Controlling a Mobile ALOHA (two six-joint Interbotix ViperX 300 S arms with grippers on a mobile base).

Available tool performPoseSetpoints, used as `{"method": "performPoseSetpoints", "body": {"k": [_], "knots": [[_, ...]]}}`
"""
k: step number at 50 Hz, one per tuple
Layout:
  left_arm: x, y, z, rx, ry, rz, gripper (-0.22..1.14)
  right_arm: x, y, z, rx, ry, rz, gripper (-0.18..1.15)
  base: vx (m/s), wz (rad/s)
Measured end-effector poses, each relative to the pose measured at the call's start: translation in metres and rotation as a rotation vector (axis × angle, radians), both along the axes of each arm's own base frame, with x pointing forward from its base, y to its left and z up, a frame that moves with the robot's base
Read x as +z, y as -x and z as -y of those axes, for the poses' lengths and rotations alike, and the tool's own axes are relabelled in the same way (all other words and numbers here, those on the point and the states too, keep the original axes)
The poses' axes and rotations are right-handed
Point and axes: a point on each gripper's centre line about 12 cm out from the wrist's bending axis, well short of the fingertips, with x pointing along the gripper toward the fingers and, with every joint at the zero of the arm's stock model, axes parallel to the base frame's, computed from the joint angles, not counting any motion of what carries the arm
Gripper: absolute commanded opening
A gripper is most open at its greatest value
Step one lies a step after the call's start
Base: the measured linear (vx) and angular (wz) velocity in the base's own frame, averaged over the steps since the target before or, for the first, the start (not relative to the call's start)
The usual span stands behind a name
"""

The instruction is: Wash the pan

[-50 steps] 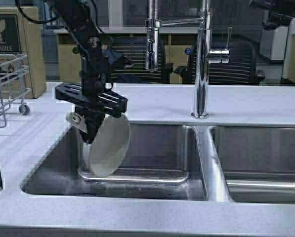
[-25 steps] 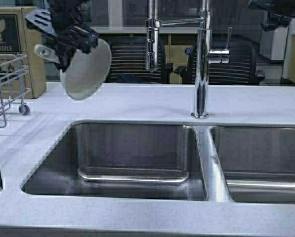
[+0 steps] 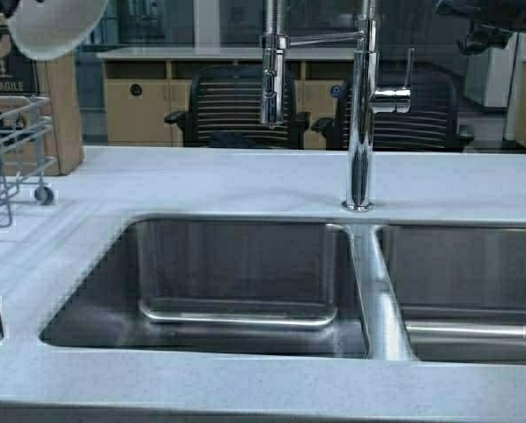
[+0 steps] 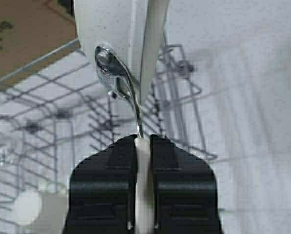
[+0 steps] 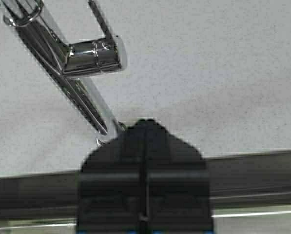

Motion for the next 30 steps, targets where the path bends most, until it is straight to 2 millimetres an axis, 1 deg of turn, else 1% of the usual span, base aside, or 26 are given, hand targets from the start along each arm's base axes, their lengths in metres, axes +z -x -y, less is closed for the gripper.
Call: {"method": "performPoseSetpoints", "body": {"k": [4,6,16,19,25,30], "knots": [[0.002,0.001,-0.024,0.052,-0.018,0.005,0.03,0.000,0.000,0.001,-0.002,0.001,0.002,0.05,0.00,0.00],[0.003,0.002,-0.032,0.069,-0.024,0.007,0.03,0.000,0.000,0.002,-0.006,-0.001,0.005,0.05,0.00,0.00],[-0.004,0.004,-0.058,0.085,-0.056,0.013,0.03,0.000,-0.001,0.000,0.002,0.004,0.006,0.05,0.00,0.00],[-0.010,0.005,-0.068,0.107,-0.054,0.008,0.03,0.000,-0.001,0.001,-0.002,0.003,0.006,0.05,0.00,0.00],[-0.030,0.008,-0.090,0.159,-0.041,-0.034,0.03,0.001,-0.001,0.001,-0.002,0.003,0.008,0.05,0.00,0.00],[-0.045,0.009,-0.097,0.175,-0.033,-0.071,0.03,0.001,-0.001,0.000,0.002,0.004,0.008,0.05,0.00,0.00]]}}
